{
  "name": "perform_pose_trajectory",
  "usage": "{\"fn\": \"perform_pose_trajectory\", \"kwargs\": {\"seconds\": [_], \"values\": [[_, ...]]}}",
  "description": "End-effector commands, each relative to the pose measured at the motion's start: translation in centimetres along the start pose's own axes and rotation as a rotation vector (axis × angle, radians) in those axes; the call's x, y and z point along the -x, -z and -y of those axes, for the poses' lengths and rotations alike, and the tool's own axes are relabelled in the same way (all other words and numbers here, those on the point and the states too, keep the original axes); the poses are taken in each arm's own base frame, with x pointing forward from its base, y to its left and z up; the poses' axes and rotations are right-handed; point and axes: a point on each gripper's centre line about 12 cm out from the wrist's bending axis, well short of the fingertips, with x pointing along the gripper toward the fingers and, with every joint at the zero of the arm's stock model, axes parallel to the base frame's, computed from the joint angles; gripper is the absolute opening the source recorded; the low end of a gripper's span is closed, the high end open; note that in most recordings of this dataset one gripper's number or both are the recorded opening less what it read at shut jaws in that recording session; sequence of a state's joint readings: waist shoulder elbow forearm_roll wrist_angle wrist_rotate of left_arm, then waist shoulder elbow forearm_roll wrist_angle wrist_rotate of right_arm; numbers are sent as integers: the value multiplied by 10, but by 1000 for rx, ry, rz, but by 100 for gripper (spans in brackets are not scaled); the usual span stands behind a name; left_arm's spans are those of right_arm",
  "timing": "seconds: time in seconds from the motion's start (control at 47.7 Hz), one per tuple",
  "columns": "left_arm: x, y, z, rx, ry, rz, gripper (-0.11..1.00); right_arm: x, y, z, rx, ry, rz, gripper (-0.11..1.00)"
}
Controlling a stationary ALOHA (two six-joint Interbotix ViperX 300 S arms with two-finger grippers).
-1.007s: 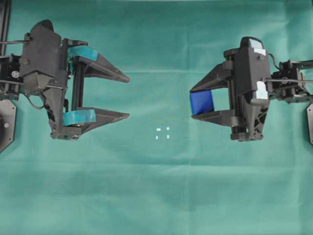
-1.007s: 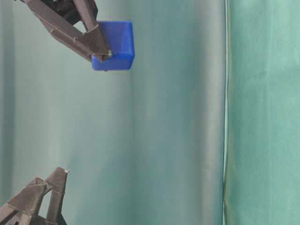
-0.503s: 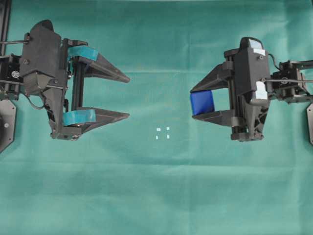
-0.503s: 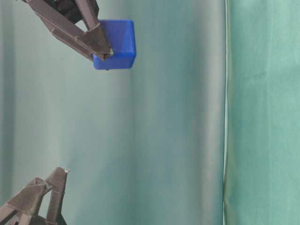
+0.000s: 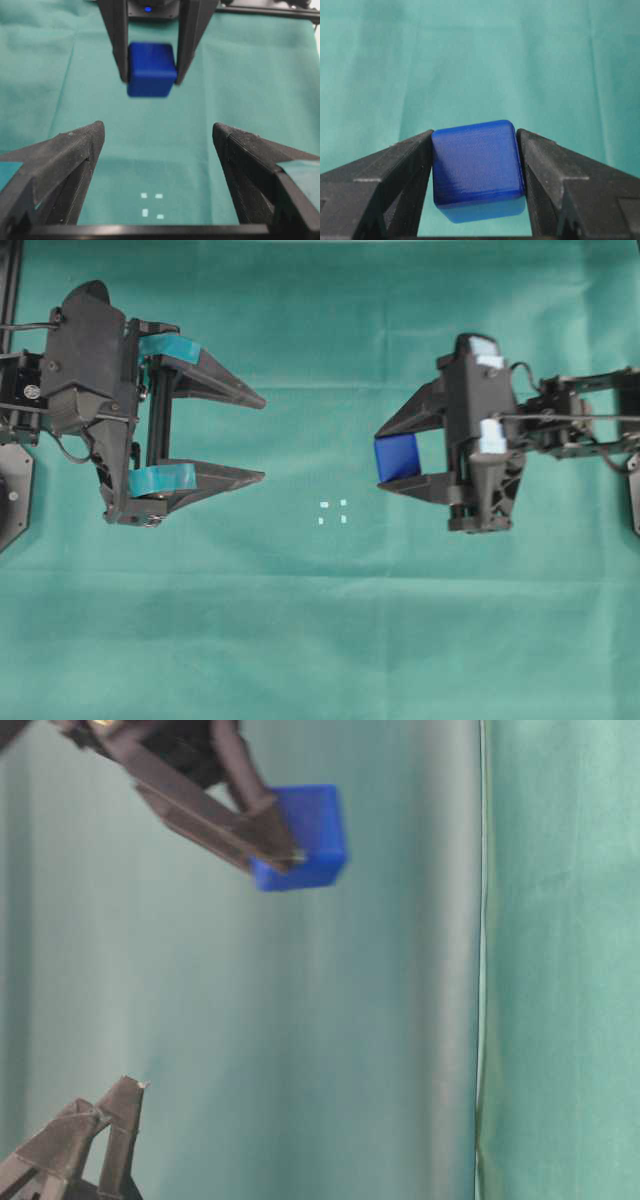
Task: Handover the blue block to the right arm after grasping it with the left arm, then place it in the designated position.
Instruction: 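Lower the cube with the right gripper toward the table center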
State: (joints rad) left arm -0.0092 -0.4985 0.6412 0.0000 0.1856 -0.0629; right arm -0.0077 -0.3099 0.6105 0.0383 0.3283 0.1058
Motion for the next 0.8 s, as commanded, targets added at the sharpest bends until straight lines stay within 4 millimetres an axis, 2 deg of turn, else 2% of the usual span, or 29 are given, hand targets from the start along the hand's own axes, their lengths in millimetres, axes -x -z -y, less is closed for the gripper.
{"fn": "perform_pose_trajectory", "kwargs": {"seconds": [0.0,0.776], "values": [[3,-11,2,1,5,37,100,-5,-3,-1,-4,-5,27,56],[2,-11,2,1,5,33,100,-96,44,5,-5,4,2,56]]}}
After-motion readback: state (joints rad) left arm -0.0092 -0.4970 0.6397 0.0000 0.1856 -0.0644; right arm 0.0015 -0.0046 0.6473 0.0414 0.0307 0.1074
